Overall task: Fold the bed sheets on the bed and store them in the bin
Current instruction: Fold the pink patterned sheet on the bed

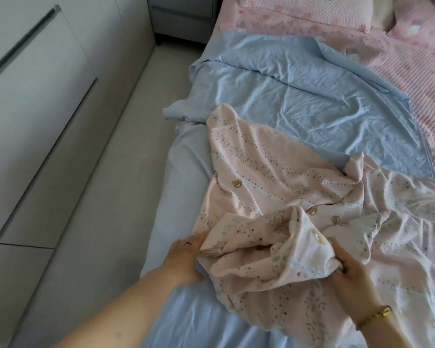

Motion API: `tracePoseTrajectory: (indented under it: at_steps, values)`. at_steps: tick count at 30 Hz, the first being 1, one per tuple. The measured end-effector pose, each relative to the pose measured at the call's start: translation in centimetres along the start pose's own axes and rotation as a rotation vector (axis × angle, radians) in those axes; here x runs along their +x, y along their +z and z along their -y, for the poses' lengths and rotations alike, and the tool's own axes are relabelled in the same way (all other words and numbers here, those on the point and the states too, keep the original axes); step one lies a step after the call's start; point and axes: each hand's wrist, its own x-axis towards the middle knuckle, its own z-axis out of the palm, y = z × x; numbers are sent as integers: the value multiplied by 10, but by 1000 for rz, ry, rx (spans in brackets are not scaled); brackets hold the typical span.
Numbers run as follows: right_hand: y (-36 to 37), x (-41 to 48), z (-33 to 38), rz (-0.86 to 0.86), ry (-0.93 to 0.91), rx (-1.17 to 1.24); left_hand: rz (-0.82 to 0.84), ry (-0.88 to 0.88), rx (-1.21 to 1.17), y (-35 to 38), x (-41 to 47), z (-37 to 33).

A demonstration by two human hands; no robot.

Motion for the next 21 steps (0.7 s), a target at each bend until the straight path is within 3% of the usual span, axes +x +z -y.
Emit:
tracePoseTrajectory:
  at_steps: [7,12,16,18,21]
  values:
    - [28,-8,18,-173,92,-102,-41,144,121,11,39,5]
    - [39,3,32,-295,110,-162,-38,103,-93,-4,25,28]
    - [41,29,60,-348,50,-197,-227,231,-176,-40,-12,51]
    - [47,46,84,-323,10,-186,-295,276,-191,-57,-43,60]
    - [78,87,112,-159,-42,-244,-394,189,-139,-42,-70,87]
